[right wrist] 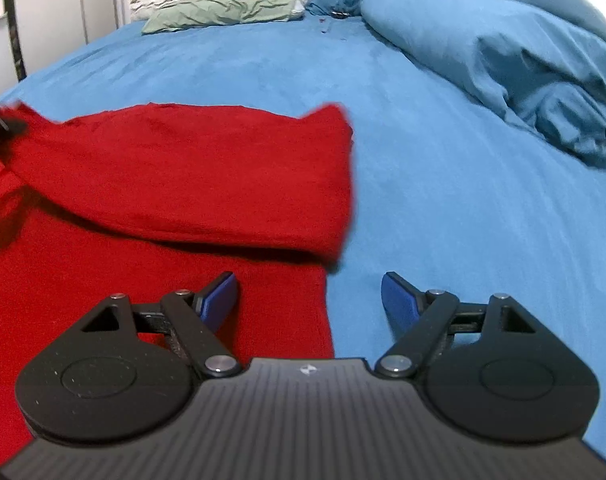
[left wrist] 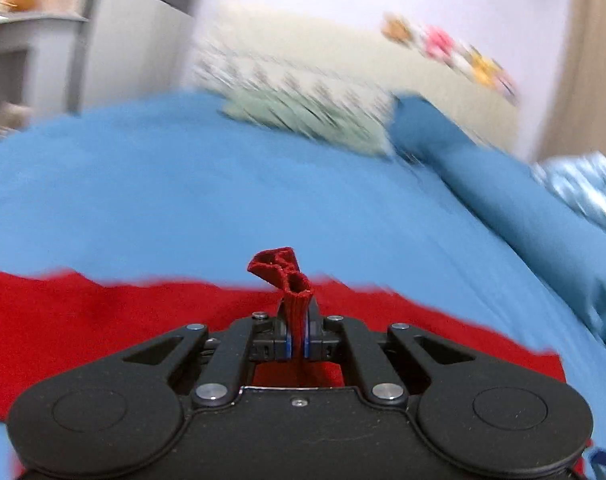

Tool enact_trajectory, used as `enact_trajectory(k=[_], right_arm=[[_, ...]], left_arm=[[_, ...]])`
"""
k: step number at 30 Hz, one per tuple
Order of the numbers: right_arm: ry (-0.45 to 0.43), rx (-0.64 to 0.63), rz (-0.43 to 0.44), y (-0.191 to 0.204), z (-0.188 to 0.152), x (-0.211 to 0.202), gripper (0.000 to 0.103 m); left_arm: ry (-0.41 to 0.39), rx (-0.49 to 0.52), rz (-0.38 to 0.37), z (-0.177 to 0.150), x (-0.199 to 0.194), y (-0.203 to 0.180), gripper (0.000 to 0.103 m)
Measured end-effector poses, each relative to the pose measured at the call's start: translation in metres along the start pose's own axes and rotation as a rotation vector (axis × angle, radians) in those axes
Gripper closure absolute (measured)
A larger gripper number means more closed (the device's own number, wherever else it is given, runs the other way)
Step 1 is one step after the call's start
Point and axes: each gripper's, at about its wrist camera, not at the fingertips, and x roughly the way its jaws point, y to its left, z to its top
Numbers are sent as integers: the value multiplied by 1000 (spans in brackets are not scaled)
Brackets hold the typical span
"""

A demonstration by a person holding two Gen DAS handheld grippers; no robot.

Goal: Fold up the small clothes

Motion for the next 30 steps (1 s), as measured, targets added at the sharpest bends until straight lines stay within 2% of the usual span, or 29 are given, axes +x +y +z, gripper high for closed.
enact_trajectory(k=[1, 4, 10, 14, 17, 19, 22, 24, 25, 27, 29, 30], right_arm=[[-6, -21, -4, 3, 1, 1, 8], [-9, -77, -11, 15, 7, 8, 8], [-22, -175, -76, 29, 23, 27, 9], [-21, -150, -207, 18, 32, 37, 9], [19, -88, -208, 3, 29, 32, 9], [20, -117, -230, 2, 22, 28, 9], [26, -131, -213, -3, 13, 24, 10], [40, -137, -198, -8, 13, 19, 9], [48, -141, -194, -9, 13, 17, 9], [70, -151, -197, -11, 16, 12, 9], [74, -167, -185, -8, 20, 4, 10], [47, -168, -163, -6, 22, -5, 8]], left_arm=[[-9, -23, 13, 2, -3, 11, 98], [31, -40, 34, 3, -1, 34, 98], [24, -66, 45, 3, -1, 45, 98], [42, -25, 33, -1, -5, 43, 98], [63, 4, 37, -11, -5, 48, 98], [92, 20, 47, -21, -4, 55, 98], [126, 35, 54, -32, -10, 65, 96], [136, 51, 75, -37, -19, 70, 87], [140, 63, 97, -38, -24, 73, 87], [154, 80, 137, -40, -34, 79, 57], [138, 83, 112, -39, -47, 85, 56], [123, 94, 113, -37, -56, 85, 55]])
